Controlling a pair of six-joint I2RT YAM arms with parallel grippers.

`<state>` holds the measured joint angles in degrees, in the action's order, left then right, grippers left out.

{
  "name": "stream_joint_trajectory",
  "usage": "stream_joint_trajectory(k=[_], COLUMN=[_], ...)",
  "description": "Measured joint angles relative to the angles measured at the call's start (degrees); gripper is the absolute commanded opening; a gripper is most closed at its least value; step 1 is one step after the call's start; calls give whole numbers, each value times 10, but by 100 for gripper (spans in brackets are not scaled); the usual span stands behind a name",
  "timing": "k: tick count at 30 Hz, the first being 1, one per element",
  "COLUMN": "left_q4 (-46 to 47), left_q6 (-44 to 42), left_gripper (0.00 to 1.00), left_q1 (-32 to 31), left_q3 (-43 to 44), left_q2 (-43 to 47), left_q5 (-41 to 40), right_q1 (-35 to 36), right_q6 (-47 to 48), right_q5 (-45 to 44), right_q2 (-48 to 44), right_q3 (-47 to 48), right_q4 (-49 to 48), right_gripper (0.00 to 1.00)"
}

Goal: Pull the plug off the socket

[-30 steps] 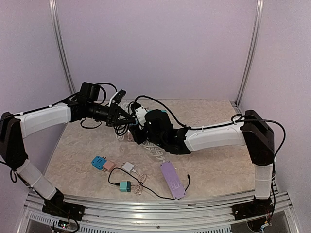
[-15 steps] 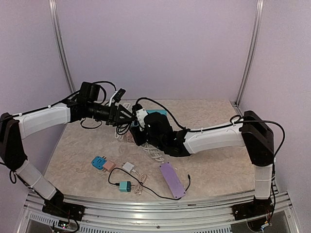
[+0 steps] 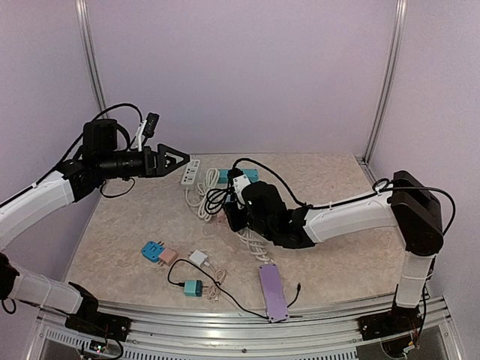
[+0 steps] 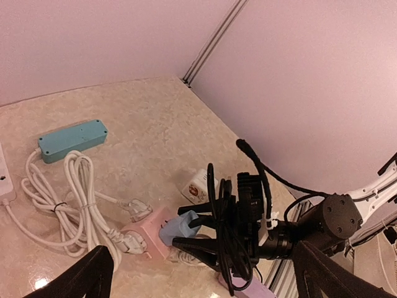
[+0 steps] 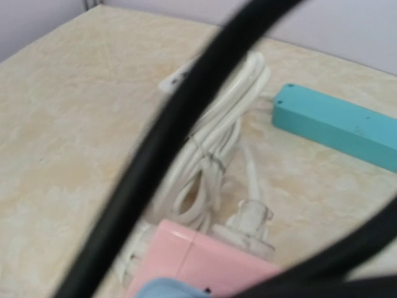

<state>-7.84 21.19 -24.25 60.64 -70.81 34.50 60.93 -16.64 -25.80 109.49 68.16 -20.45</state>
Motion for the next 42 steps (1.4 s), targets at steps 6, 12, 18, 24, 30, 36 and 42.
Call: stream_joint_trajectory(k=[6, 12, 18, 24, 30, 36, 42], left_q4=[27, 41, 47, 61, 62, 78, 99], left_q6=[19, 62, 101, 134, 160, 181, 204], left_gripper=[97, 90, 90, 94, 95, 89, 87], left_q1=[10, 9, -7, -28, -54, -62, -77], left_q3=[-9, -9, -10, -10, -10, -10, -10], left_q2=[21, -40, -96, -148, -195, -216, -235], left_q5=[-20, 12, 48, 85, 109, 118, 121], right_q1=[-15, -16, -16, -16, -16, -16, -16], right_q6=[-16, -33, -40, -41, -41, -41, -44], right_q5=[14, 25, 37, 41, 42, 42, 44], right_q2=[-69, -114, -122, -122, -122, -122, -122], right_q3=[-51, -81, -86, -89, -89, -89, -89], right_q4=[-18, -33, -35, -35, -35, -34, -34], right_gripper=[0, 0, 0, 0, 0, 0, 0])
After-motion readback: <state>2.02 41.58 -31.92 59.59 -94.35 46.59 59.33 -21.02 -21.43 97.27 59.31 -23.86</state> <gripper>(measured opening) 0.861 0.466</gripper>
